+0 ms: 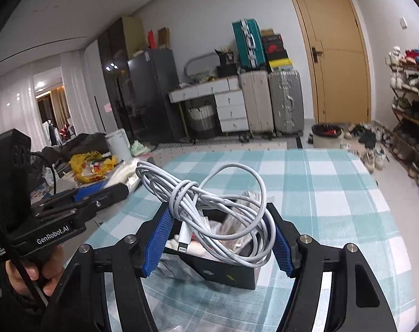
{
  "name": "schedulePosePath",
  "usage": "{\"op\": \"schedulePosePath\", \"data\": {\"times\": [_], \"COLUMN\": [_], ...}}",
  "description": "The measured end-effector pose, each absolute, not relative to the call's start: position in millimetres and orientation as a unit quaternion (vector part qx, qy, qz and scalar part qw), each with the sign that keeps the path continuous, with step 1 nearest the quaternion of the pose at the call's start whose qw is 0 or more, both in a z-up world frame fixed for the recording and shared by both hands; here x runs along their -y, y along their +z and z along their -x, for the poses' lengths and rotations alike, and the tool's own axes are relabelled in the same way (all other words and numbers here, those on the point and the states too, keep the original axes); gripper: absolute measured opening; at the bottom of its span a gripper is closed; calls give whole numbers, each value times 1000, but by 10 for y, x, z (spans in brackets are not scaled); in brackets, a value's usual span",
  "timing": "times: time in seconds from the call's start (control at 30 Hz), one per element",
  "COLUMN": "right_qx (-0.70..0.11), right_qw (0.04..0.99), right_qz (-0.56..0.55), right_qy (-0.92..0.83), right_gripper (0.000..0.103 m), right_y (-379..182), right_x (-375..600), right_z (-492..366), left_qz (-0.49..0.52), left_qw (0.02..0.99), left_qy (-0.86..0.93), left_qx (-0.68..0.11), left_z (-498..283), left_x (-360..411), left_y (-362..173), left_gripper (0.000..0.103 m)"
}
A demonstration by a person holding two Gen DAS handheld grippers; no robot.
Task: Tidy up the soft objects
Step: 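Carry the bagged rope and white cable over the black box and lower them in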
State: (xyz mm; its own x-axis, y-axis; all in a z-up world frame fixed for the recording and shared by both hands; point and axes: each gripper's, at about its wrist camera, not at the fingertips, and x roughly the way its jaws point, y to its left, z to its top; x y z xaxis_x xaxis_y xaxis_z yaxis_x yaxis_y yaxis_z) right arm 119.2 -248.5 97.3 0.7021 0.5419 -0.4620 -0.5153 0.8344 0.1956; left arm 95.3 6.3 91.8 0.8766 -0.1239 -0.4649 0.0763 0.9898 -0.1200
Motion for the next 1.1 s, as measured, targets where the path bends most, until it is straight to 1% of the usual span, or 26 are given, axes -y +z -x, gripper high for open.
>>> {"op": "schedulePosePath", "data": {"times": [0.37, 0.6, 0.83, 1.1], "right_qx": [-308, -316, -313, -313], "right_qw": [910, 913, 914, 907], "right_qz": [-34, 15, 80, 126], "right_qy": [274, 257, 246, 251], "right_gripper": [67, 67, 67, 67], "right_y": [646, 472, 382, 281], "right_x": [2419, 2245, 2046, 1875], "right_z": [-1593, -1734, -1772, -1791], "left_qz": [54, 50, 44, 52], "left_qw": [957, 952, 950, 949], "left_qy": [-52, -46, -42, -39], "left_qx": [-282, -299, -306, -308], "left_z": [-1368, -1504, -1552, -1537], "left_x": [-47, -35, -36, -139], "left_y": [610, 470, 412, 406], "left_gripper": [38, 38, 38, 38]}}
